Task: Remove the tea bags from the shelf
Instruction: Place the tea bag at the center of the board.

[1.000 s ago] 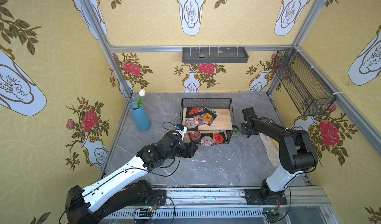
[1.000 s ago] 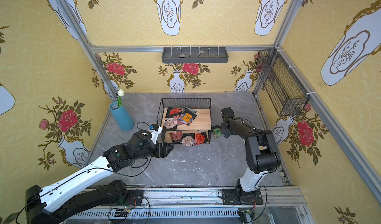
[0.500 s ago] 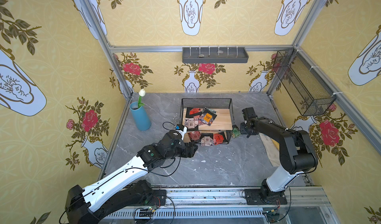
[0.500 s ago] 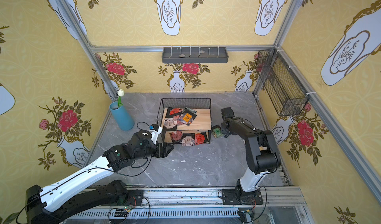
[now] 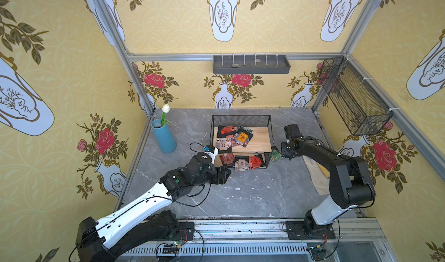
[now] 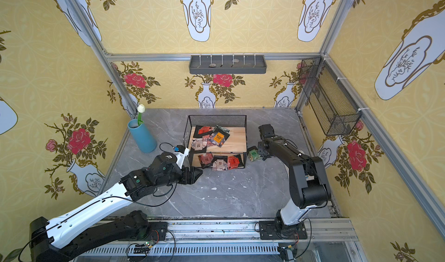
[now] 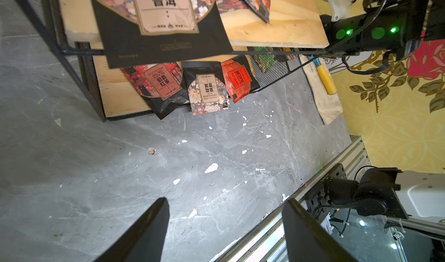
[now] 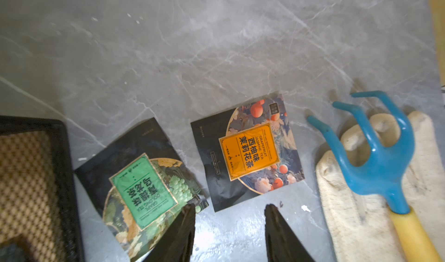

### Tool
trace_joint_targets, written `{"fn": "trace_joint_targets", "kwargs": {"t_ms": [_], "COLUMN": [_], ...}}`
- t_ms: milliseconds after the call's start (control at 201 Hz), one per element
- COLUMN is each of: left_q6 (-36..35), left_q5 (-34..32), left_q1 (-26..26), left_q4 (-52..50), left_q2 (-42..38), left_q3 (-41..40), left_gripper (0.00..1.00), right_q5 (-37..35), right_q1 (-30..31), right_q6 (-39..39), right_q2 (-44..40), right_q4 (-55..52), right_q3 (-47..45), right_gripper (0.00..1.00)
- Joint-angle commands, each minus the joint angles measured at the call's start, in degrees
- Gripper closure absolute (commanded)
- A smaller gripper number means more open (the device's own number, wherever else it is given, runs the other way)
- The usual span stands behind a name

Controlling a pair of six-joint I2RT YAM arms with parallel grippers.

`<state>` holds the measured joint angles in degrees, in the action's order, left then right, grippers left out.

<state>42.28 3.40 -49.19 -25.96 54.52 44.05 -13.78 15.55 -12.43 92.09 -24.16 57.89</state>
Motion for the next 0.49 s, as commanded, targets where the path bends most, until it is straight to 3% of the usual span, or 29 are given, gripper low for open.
{"fn": "trace_joint_targets", "kwargs": {"t_ms": [0, 254, 488], "left_q6": [-0.18, -0.18, 0.12], "left_q5": [-0.28, -0.93, -2.17], "left_q1": [-0.03, -0.03, -0.03], "left_q4": [1.08, 0.51, -2.0], "left_q2": [-0.05, -0.65, -1.5], "left_q3": [-0.34, -0.35, -0.01], "left_gripper": [0.17, 0.17, 0.17], "right_q5": [0.07, -0.26, -3.72], "right_q1": [0.31, 1.17, 5.32], "right_q6": [-0.41, -0.43, -0.11], "right_q2": [-2.22, -10.55, -19.0], "right_q4": [-0.17, -2.53, -7.05], "right_q3": [-0.13, -1.75, -1.25], "right_gripper": [0.46, 0.41, 0.29]}}
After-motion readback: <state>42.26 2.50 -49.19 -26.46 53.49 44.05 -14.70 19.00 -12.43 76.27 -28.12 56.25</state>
